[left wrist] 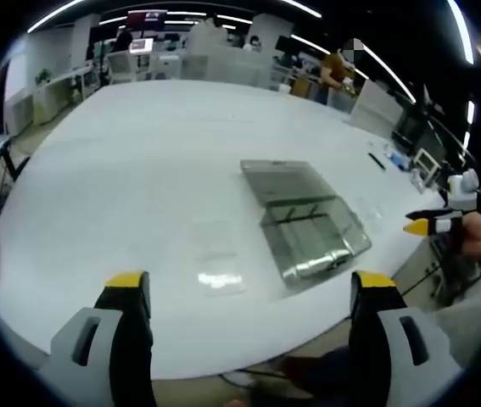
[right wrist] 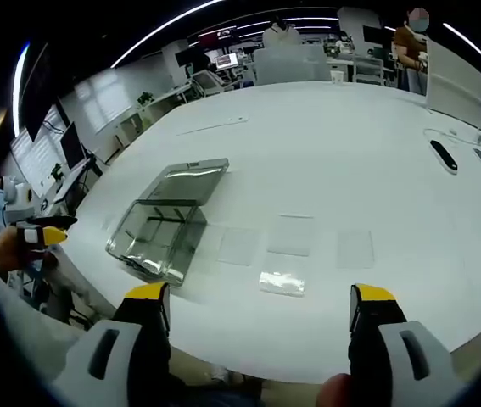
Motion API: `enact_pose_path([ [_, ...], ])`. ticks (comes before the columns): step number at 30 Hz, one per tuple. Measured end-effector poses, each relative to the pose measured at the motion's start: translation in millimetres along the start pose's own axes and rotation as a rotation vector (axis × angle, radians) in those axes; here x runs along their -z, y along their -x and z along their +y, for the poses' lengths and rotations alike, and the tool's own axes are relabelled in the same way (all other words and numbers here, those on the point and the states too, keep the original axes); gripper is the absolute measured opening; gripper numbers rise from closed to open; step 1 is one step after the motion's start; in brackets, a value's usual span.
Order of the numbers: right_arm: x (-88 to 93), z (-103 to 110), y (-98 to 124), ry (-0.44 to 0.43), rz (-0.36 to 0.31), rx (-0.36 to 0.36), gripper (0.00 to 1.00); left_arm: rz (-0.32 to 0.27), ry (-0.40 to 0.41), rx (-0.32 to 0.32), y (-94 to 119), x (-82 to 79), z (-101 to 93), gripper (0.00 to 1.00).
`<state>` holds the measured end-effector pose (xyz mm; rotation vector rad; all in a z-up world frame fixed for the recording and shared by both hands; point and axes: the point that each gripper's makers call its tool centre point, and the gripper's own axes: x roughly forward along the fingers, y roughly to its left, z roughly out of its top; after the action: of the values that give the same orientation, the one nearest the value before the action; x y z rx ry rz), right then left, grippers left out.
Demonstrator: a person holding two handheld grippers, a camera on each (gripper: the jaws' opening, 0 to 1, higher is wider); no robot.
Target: Insert the divider into the dual guide fixture by aligning both edges with the guide slots and pushing it downward to the bottom, including one-sided entry, uneven engagement, binding, and posture correction.
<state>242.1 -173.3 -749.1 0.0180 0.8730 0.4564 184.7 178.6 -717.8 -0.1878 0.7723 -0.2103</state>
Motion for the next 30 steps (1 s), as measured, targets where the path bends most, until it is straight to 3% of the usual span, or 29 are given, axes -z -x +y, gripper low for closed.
enact_pose_path([
  [30,-9.5,-7.5,-24.8,0.017,0.039,-0.003,0.78,-0.001,0.007,0.002,-3.5,-5.5,-2.8,0.93],
])
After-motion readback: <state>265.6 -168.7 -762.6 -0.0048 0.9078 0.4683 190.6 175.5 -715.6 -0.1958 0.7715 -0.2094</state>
